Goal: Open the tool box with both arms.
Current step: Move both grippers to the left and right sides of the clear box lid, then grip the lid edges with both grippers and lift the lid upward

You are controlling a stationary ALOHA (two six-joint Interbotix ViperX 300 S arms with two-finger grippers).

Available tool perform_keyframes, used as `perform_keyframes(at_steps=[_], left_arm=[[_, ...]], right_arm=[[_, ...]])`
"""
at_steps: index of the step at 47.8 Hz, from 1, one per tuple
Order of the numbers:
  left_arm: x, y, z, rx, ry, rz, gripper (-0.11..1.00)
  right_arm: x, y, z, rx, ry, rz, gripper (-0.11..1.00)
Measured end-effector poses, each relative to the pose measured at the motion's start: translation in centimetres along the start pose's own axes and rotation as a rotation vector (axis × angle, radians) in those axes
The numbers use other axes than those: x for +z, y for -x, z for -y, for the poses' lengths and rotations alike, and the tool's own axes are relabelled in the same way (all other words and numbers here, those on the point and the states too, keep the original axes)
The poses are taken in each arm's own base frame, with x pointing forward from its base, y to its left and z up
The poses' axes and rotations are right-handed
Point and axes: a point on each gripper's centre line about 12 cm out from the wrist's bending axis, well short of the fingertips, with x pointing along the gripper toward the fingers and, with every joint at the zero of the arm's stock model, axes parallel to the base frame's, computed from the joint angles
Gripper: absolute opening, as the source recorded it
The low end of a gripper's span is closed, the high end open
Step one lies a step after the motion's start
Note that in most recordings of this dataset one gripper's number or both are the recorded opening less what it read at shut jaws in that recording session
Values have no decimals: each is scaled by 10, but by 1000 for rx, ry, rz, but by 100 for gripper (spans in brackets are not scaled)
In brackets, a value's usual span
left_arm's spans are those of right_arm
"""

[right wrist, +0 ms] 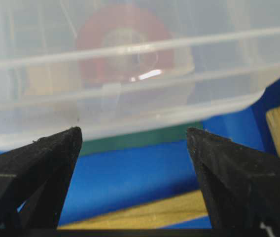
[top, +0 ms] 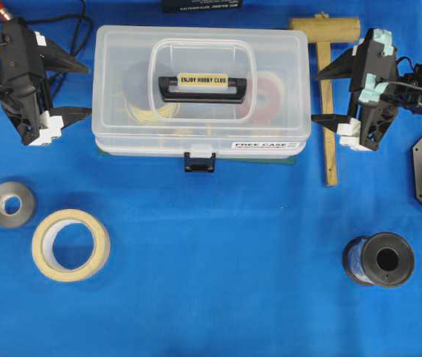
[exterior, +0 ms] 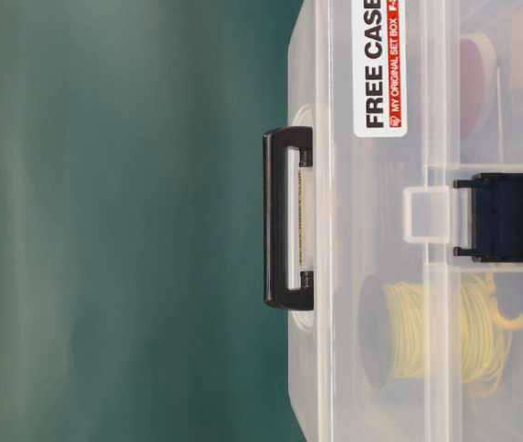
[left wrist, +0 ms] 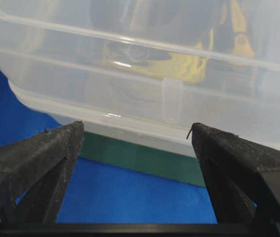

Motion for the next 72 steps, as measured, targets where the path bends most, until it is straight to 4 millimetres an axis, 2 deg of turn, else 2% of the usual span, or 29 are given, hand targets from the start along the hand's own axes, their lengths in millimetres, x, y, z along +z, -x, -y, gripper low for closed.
perform_keyframes(at_steps=[27,50,60,72], left_arm=[[4,3,-2,6,6,18,88],[31,35,-5,23,6,170,87],[31,35,-6,26,10,172,87],[33,34,-11,43,17,170,87]], right_arm=[[5,-1,0,0,4,32,83],[28,28,1,-4,4,129,83],[34,38,1,-6,4,175,83],[37,40,1,-4,4,186,83]])
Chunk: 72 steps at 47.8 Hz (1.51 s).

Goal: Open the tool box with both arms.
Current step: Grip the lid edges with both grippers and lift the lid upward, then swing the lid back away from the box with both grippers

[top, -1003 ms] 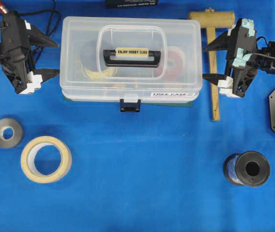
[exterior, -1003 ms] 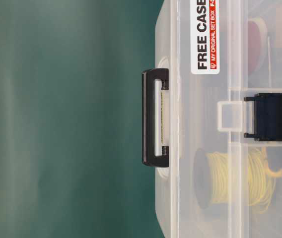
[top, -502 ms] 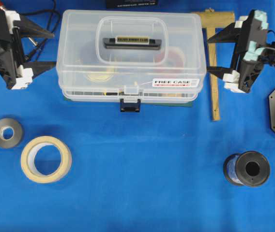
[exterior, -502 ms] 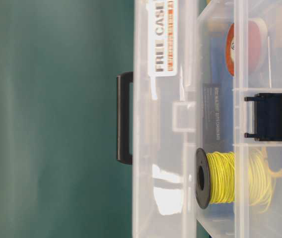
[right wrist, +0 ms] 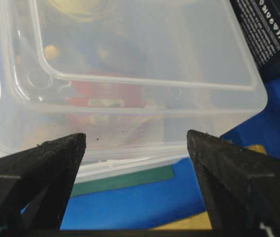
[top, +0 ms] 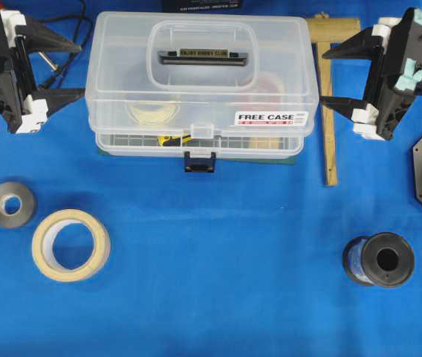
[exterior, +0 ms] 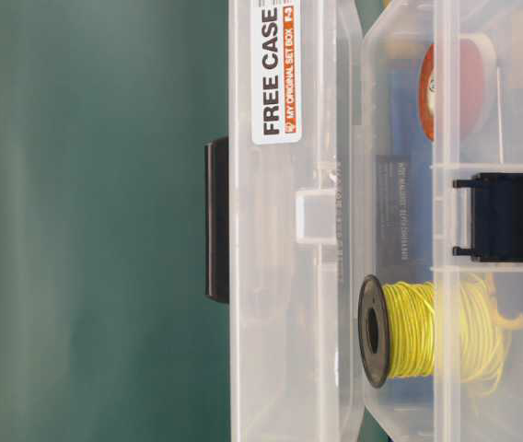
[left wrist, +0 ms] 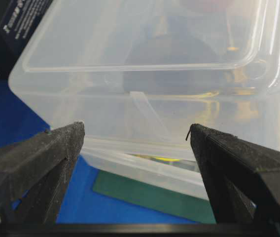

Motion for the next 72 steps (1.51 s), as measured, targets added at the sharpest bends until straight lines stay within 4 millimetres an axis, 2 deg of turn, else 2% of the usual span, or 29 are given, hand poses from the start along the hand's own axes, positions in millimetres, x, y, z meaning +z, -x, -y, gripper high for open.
perform_keyframes(at_steps=[16,38,55,72], left_arm=[[9,-1,-12,41,18,19,87],[29,1,-31,105,38,70,87],[38,-8,-55,179,44,63,87],[42,-17,-78,240,24,43,87]], right_arm=[[7,2,7,-28,-13,20,83],[24,7,29,-106,-53,66,83],[34,3,58,-202,-96,112,83],[40,-12,88,-282,-125,110,83]])
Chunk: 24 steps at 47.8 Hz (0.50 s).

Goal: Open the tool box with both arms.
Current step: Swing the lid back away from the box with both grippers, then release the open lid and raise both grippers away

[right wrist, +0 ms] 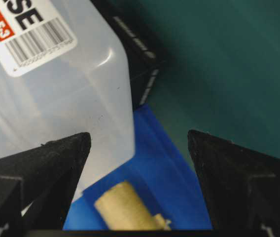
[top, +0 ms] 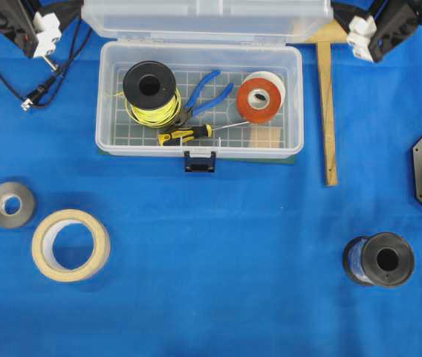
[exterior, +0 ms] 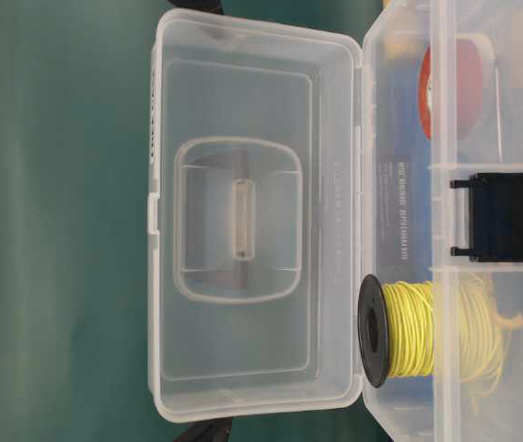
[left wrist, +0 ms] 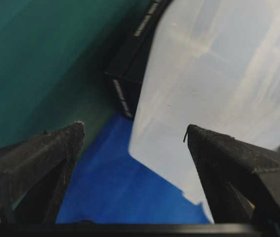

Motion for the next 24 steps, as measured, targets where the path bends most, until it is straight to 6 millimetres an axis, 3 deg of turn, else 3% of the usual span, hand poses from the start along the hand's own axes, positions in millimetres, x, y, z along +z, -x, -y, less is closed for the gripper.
perform_keyframes(at_steps=[24], left_arm=[[-4,-27,-32,85,15,-58,87]], right_arm=[[3,-34,24,-68,-16,-56,83]])
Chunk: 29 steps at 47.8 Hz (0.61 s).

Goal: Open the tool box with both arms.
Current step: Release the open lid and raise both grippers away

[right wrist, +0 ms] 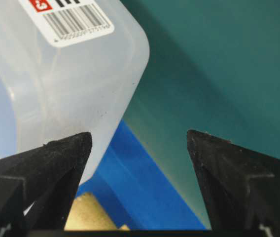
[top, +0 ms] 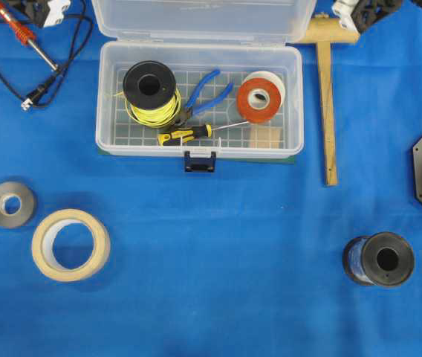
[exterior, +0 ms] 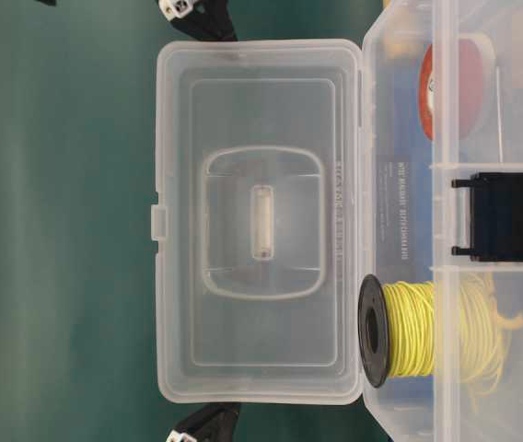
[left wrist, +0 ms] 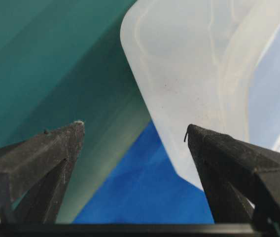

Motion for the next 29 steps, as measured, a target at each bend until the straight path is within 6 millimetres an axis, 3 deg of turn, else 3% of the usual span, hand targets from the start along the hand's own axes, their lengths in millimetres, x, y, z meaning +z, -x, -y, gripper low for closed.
perform_keyframes(at_steps=[21,29], left_arm=[[-7,-12,-10,27,19,-24,87],[-6,-12,-11,30,19,-23,87]], right_arm=[[-7,-18,11,-28,-12,-46,83],[-5,-16,11,-29,-12,-40,83]])
